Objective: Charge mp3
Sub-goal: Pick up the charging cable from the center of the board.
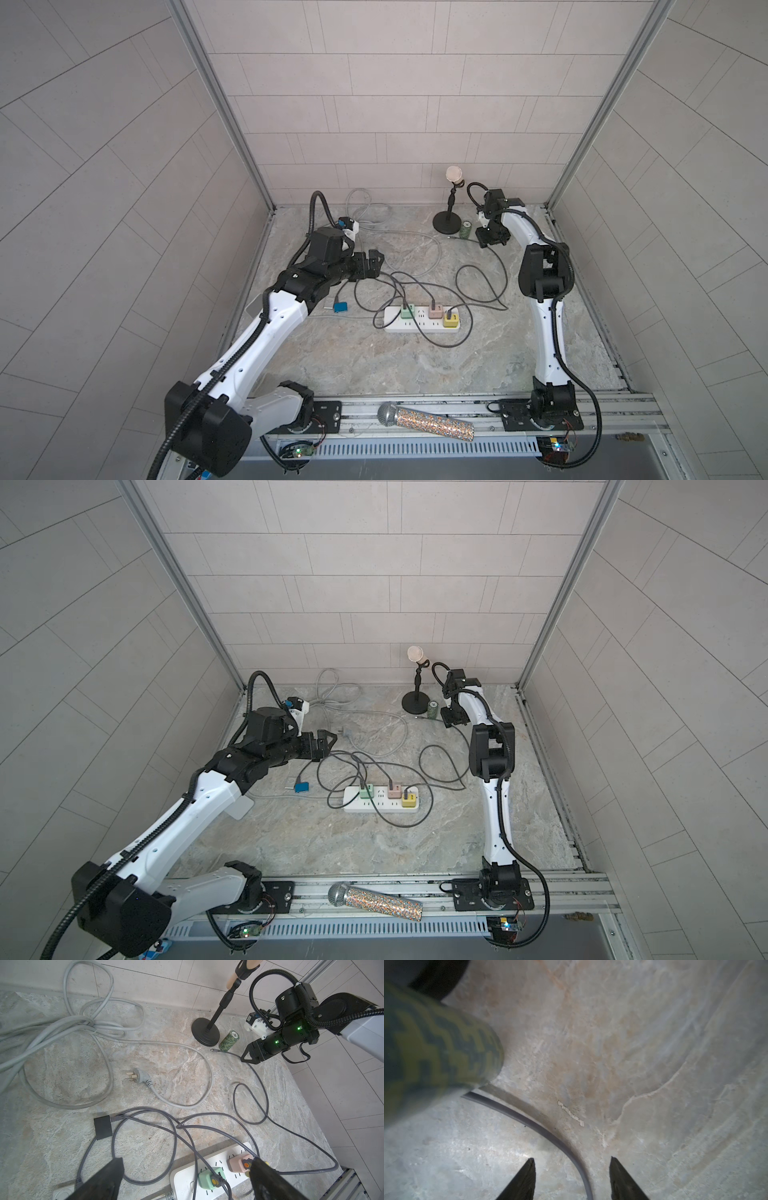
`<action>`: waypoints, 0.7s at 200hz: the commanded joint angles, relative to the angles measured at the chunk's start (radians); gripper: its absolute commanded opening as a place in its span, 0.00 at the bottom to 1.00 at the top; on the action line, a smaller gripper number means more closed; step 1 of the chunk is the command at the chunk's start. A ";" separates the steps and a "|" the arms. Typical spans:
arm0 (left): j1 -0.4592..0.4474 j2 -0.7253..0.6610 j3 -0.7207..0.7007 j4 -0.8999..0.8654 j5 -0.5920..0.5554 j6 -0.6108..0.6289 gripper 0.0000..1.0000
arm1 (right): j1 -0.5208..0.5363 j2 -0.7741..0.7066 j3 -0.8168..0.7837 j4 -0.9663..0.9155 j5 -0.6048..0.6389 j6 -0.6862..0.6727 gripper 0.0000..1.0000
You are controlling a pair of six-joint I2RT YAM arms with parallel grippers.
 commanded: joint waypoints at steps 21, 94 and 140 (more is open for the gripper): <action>0.009 0.001 0.032 0.006 0.000 0.006 0.99 | -0.008 0.044 0.049 -0.040 -0.021 -0.032 0.55; 0.012 -0.019 0.031 -0.010 -0.008 0.006 0.99 | -0.023 0.084 0.044 -0.084 -0.091 -0.024 0.37; 0.017 -0.040 0.017 -0.007 -0.005 0.005 0.99 | -0.029 0.041 -0.051 -0.087 -0.132 -0.006 0.18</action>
